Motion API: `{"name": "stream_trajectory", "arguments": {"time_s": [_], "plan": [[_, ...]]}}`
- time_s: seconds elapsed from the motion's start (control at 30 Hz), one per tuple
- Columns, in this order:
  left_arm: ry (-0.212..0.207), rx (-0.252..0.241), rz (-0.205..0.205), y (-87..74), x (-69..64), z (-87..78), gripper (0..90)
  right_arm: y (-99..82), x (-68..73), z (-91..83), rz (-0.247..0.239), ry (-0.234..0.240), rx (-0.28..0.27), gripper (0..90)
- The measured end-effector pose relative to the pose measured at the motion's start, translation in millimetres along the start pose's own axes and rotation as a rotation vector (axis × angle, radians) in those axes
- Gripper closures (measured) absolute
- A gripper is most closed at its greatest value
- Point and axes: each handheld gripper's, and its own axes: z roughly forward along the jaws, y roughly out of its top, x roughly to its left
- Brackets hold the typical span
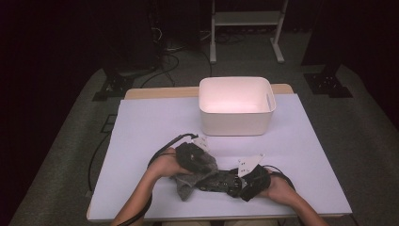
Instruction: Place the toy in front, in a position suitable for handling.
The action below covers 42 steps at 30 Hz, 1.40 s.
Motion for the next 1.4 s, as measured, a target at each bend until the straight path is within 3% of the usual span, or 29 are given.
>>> {"name": "stream_trajectory", "arguments": {"time_s": [0.2, 0.57, 0.67, 0.97, 1.17, 1.3, 1.4], "plan": [[-0.006, 0.032, 0.042, 15.7, -5.4, 12.5, 73.3, 0.1, 0.4, 0.0, 0.004, 0.000, 0.000, 23.2], [-0.009, 0.035, 0.016, 3.7, -4.3, 8.7, 73.3, 0.4, -1.0, -4.4, 0.018, -0.014, 0.034, 21.9], [-0.015, 0.035, 0.019, 1.8, -4.3, 7.6, 73.1, -1.9, -1.1, -8.5, 0.042, 0.004, 0.021, 21.9], [-0.011, 0.041, 0.025, 2.3, -8.5, 7.1, 73.0, -1.6, -2.5, -13.7, 0.046, 0.031, 0.001, 22.7], [-0.026, 0.059, 0.078, 12.0, -21.4, 10.5, 73.1, 1.7, 1.3, -13.4, 0.016, 0.014, 0.028, 22.9], [-0.058, 0.051, 0.125, 24.3, -33.4, 17.2, 73.2, 1.5, 0.8, -13.0, 0.015, 0.010, 0.022, 22.8], [-0.107, 0.035, 0.167, 36.5, -42.6, 24.7, 73.2, 1.5, 0.4, -11.2, 0.010, 0.005, 0.017, 22.6]]}}
